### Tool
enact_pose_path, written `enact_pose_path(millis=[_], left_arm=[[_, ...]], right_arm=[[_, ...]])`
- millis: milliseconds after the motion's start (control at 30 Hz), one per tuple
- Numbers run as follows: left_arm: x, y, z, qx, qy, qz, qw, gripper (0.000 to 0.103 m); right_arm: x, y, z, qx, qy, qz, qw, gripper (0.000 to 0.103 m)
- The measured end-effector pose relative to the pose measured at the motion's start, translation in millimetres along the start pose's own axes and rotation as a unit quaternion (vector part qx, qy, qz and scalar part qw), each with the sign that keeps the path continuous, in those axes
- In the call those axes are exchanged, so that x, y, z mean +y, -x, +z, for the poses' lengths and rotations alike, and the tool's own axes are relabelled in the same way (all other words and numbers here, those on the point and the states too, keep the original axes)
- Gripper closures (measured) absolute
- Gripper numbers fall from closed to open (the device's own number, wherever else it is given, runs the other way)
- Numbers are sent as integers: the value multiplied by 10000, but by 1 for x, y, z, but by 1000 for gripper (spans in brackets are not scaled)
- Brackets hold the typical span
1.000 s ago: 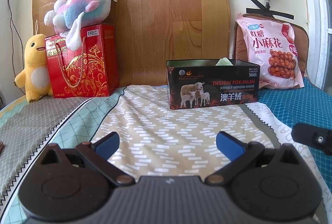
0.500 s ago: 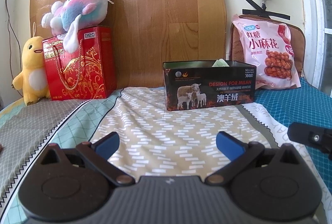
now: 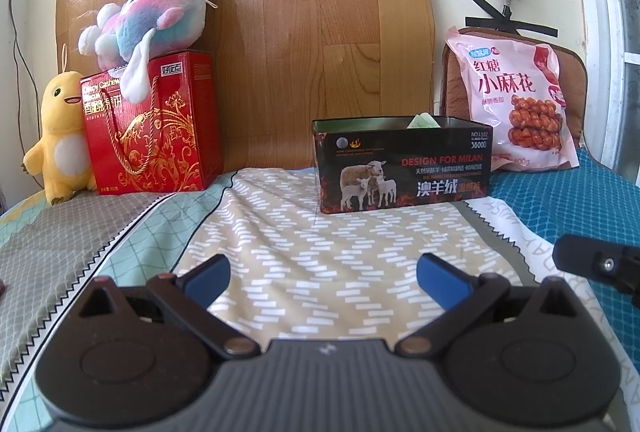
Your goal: Organize snacks
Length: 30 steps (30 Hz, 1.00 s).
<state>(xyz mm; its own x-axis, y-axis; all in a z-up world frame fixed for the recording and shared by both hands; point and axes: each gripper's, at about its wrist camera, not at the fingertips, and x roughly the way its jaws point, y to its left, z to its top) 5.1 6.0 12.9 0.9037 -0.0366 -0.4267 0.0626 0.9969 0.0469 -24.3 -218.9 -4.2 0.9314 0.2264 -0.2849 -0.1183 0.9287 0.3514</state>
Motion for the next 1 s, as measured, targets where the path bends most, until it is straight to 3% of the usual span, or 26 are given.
enact_pose_path(millis=[400, 533, 800, 1000], left_arm=[[8, -4, 2, 137, 177, 145, 9996, 0], [13, -2, 0, 453, 262, 298, 9982, 0], [9, 27, 13, 268, -198, 643, 9974, 0], [1, 38, 18, 414, -508, 682, 9955, 0]], right_arm=[[4, 1, -4, 96, 59, -89, 9999, 9], [7, 10, -9, 198, 96, -110, 9997, 9], [15, 24, -2, 358, -14, 182, 9992, 9], [20, 36, 5, 226, -11, 311, 9993, 9]])
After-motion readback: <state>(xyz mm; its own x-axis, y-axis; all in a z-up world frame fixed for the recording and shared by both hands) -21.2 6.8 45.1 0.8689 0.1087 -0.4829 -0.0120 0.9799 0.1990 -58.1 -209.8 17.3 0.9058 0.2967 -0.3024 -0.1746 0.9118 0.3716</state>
